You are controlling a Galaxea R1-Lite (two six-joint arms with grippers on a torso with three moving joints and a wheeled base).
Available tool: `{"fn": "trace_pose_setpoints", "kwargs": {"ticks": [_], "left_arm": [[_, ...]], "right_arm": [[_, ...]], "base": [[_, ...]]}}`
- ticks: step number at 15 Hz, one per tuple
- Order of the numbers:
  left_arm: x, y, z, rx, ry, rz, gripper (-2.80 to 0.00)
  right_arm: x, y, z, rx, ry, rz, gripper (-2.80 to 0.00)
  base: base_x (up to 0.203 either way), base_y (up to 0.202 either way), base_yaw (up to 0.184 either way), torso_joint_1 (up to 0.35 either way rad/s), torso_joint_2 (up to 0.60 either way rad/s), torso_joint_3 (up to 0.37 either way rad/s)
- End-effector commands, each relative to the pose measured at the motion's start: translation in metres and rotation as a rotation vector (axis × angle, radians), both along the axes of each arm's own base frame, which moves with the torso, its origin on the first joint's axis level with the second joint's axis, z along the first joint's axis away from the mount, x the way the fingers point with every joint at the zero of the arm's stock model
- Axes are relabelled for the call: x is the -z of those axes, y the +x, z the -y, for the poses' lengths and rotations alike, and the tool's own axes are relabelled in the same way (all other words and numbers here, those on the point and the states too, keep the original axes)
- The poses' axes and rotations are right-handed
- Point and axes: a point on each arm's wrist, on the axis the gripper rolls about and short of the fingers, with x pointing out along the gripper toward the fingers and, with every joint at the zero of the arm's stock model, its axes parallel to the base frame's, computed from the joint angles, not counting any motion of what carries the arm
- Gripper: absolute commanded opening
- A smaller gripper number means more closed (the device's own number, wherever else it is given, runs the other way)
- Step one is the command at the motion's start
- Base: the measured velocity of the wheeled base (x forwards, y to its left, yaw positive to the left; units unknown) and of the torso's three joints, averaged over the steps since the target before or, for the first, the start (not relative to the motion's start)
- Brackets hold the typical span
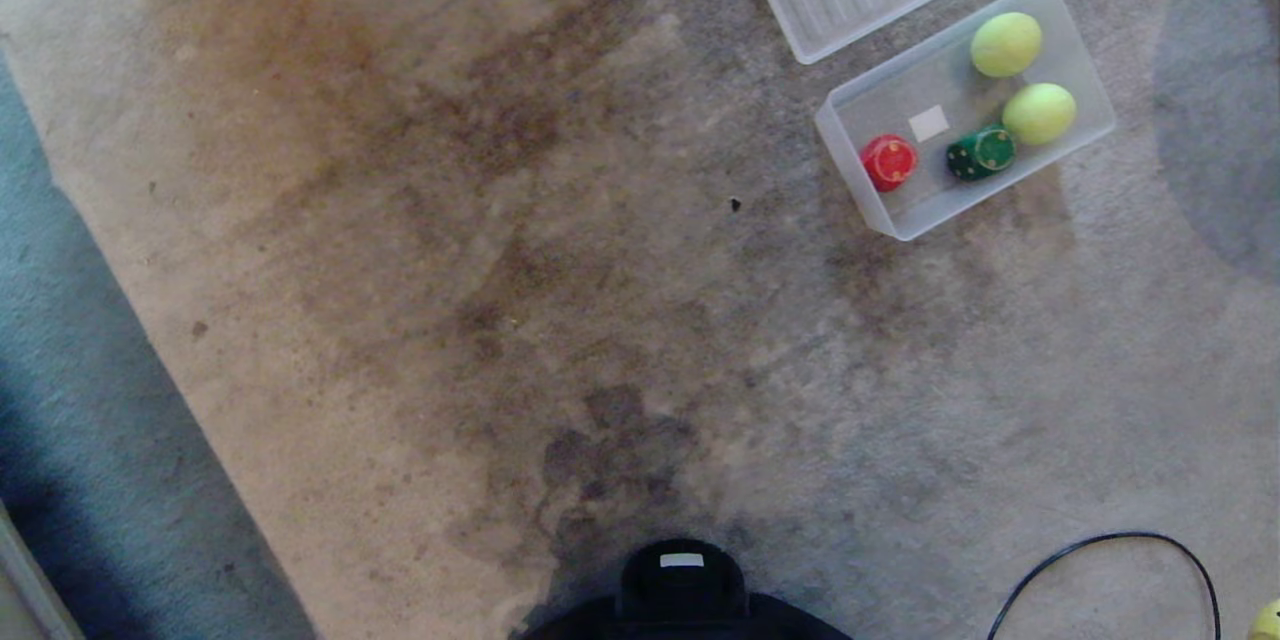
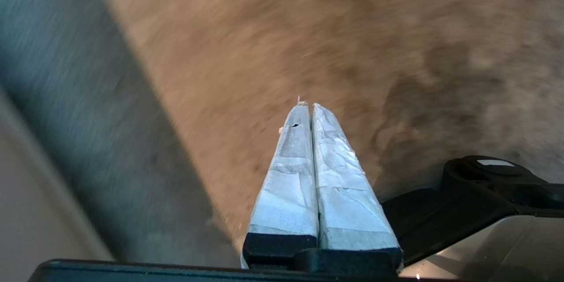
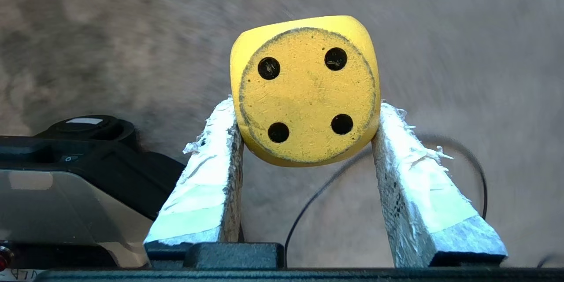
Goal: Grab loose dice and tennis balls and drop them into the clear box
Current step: Put the toys in the box
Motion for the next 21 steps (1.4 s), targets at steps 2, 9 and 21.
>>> {"fn": "trace_pose_setpoints", "kwargs": {"ticks": [2, 9, 21], "left_arm": [[0.000, 0.000, 0.000, -0.001, -0.001, 0.000, -2.80], [0.000, 0.000, 0.000, -0.001, 0.005, 0.001, -2.80], [0.000, 0.000, 0.000, -0.001, 0.004, 0.001, -2.80]], "right_arm": [[0.000, 0.000, 0.000, -0.001, -0.001, -0.003, -2.80], [-0.001, 0.000, 0.000, -0.001, -0.014, 0.002, -2.80], [-0.047, 0.003, 0.000, -0.014, 0.018, -0.016, -2.80]], "base": [[-0.001, 0.010, -0.143, 0.000, 0.00, 0.002], [0.000, 0.001, -0.012, 0.000, 0.00, 0.000], [0.000, 0.000, 0.000, 0.000, 0.00, 0.000]]}}
